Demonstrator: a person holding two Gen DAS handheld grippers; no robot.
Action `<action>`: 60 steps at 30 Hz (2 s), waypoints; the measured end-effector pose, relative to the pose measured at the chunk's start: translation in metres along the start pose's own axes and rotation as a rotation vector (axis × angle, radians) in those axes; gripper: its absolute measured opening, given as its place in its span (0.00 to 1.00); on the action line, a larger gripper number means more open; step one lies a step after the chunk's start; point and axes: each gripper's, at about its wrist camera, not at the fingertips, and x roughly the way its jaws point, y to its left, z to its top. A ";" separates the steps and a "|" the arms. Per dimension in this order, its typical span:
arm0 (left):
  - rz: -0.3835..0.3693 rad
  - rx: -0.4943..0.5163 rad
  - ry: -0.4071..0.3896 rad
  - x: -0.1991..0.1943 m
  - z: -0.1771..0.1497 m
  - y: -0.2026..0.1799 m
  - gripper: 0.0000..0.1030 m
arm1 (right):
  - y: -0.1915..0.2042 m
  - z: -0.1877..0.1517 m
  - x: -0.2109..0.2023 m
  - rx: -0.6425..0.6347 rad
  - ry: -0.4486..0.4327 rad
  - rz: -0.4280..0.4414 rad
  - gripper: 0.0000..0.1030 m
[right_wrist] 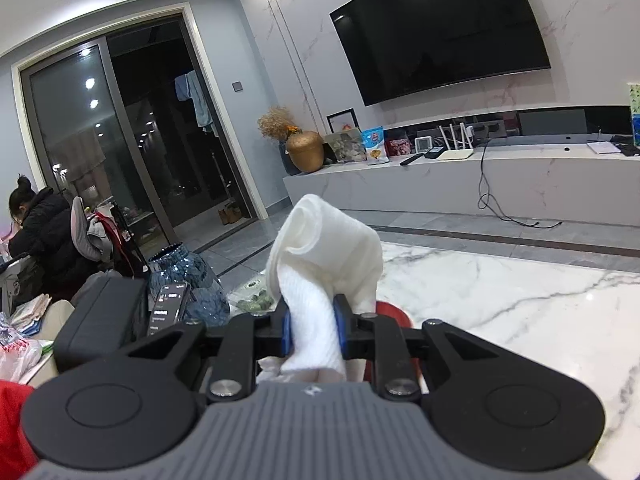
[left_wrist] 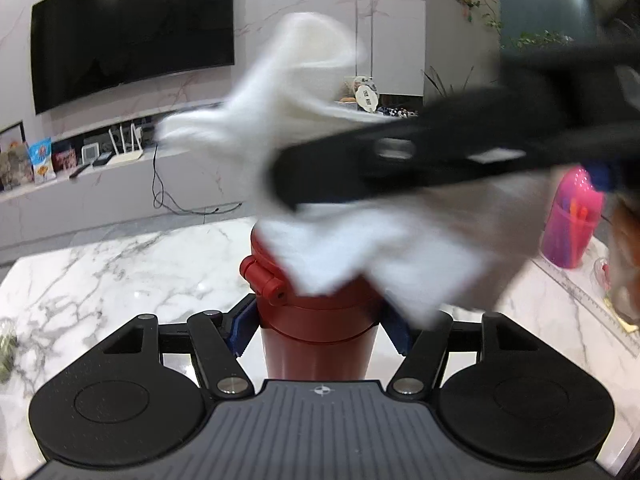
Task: Clean container
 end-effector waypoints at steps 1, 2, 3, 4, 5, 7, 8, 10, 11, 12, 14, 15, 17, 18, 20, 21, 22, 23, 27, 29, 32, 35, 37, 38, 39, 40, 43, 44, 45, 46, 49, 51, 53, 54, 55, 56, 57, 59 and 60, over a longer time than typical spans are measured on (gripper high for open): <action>0.001 -0.002 0.001 0.000 0.000 0.000 0.61 | 0.000 0.001 0.004 0.003 -0.003 0.000 0.22; 0.002 -0.005 0.002 0.001 0.000 0.000 0.61 | 0.000 0.002 0.007 0.005 -0.008 -0.005 0.22; 0.002 -0.008 0.003 0.001 0.001 0.001 0.61 | 0.000 0.002 0.010 0.006 -0.014 -0.014 0.22; 0.003 -0.010 0.004 0.001 0.001 0.001 0.61 | 0.001 0.003 0.012 0.006 -0.020 -0.025 0.22; 0.002 -0.008 0.004 0.001 0.001 0.000 0.61 | 0.000 0.003 0.015 0.005 -0.028 -0.039 0.22; -0.001 -0.005 0.002 0.001 0.000 0.000 0.61 | -0.001 0.004 0.018 0.011 -0.043 -0.069 0.22; -0.003 -0.005 0.002 0.001 0.000 0.000 0.61 | -0.002 0.004 0.017 0.014 -0.049 -0.083 0.22; -0.008 -0.009 0.001 0.001 0.000 0.001 0.61 | -0.002 0.003 0.013 0.013 -0.054 -0.108 0.22; -0.009 -0.015 0.002 0.001 0.000 0.002 0.61 | -0.003 0.002 0.011 0.010 -0.054 -0.117 0.22; -0.010 -0.022 0.003 0.002 0.000 0.003 0.61 | -0.004 0.002 0.008 0.011 -0.055 -0.128 0.22; -0.012 -0.038 0.006 0.002 0.000 0.006 0.61 | -0.007 0.001 0.004 0.021 -0.054 -0.139 0.22; -0.012 -0.047 0.008 0.001 0.000 0.007 0.61 | -0.010 0.002 0.002 0.028 -0.051 -0.142 0.22; -0.014 -0.071 0.012 0.000 0.000 0.011 0.61 | -0.012 -0.001 -0.001 0.038 -0.035 -0.156 0.22; -0.018 -0.082 0.016 0.000 0.000 0.013 0.61 | -0.012 -0.004 -0.002 0.046 -0.031 -0.157 0.22; -0.014 -0.081 0.020 -0.001 0.001 0.011 0.61 | -0.014 -0.008 -0.006 0.063 -0.030 -0.155 0.22; -0.010 -0.079 0.021 -0.001 0.001 0.010 0.61 | -0.014 -0.009 -0.009 0.061 -0.028 -0.158 0.22; -0.008 -0.079 0.021 -0.001 0.001 0.010 0.61 | -0.014 -0.011 -0.010 0.053 -0.024 -0.164 0.22; -0.007 -0.079 0.020 -0.001 0.001 0.010 0.61 | -0.013 -0.012 -0.011 0.043 -0.018 -0.168 0.22; -0.008 -0.077 0.019 -0.002 0.001 0.010 0.61 | -0.017 -0.017 -0.017 0.033 0.006 -0.170 0.22; -0.007 -0.079 0.020 -0.002 0.001 0.009 0.61 | -0.020 -0.019 -0.019 0.042 0.015 -0.176 0.22; -0.006 -0.079 0.021 -0.002 0.001 0.008 0.61 | -0.028 -0.022 -0.019 0.080 0.024 -0.185 0.22; -0.004 -0.075 0.020 -0.002 0.001 0.007 0.61 | -0.035 -0.026 -0.014 0.083 0.064 -0.254 0.22; -0.003 -0.073 0.019 -0.002 0.001 0.007 0.61 | -0.043 -0.028 -0.015 0.131 0.055 -0.261 0.22; -0.003 -0.075 0.018 -0.002 0.001 0.007 0.61 | -0.047 -0.028 -0.017 0.162 0.038 -0.255 0.22; -0.003 -0.078 0.018 -0.002 0.001 0.007 0.61 | -0.050 -0.027 -0.020 0.190 0.014 -0.245 0.22; -0.003 -0.080 0.018 -0.002 0.001 0.007 0.61 | -0.052 -0.026 -0.024 0.211 -0.013 -0.233 0.22; 0.003 -0.083 0.015 -0.002 0.001 0.006 0.61 | -0.054 -0.022 -0.031 0.255 -0.085 -0.179 0.22; 0.009 -0.076 0.017 -0.002 0.000 0.004 0.61 | -0.052 -0.021 -0.031 0.255 -0.101 -0.165 0.22; 0.019 -0.062 0.019 -0.002 0.000 0.002 0.61 | -0.051 -0.021 -0.031 0.247 -0.106 -0.158 0.22; 0.026 -0.045 0.021 -0.001 -0.001 0.000 0.61 | -0.049 -0.020 -0.030 0.238 -0.105 -0.155 0.22; 0.034 -0.033 0.024 0.000 -0.001 -0.002 0.61 | -0.044 -0.019 -0.027 0.223 -0.092 -0.145 0.22; 0.031 -0.036 0.027 0.000 0.000 -0.001 0.61 | -0.041 -0.019 -0.024 0.227 -0.077 -0.138 0.22; 0.030 -0.035 0.026 0.000 0.000 -0.001 0.61 | -0.039 -0.020 -0.022 0.217 -0.057 -0.142 0.22; 0.030 -0.033 0.026 0.000 0.000 -0.001 0.61 | -0.038 -0.021 -0.022 0.211 -0.048 -0.149 0.22; 0.028 -0.034 0.026 0.000 0.000 -0.001 0.61 | -0.037 -0.022 -0.022 0.211 -0.042 -0.157 0.22; 0.028 -0.033 0.027 0.001 0.000 0.000 0.61 | -0.037 -0.022 -0.023 0.212 -0.036 -0.168 0.22; 0.028 -0.032 0.027 0.001 0.000 -0.001 0.61 | -0.037 -0.022 -0.023 0.213 -0.031 -0.180 0.22; 0.031 -0.028 0.028 0.000 0.000 -0.001 0.62 | -0.038 -0.023 -0.025 0.211 -0.026 -0.209 0.22; 0.034 -0.023 0.034 0.000 -0.001 -0.001 0.64 | -0.039 -0.023 -0.026 0.208 -0.022 -0.223 0.22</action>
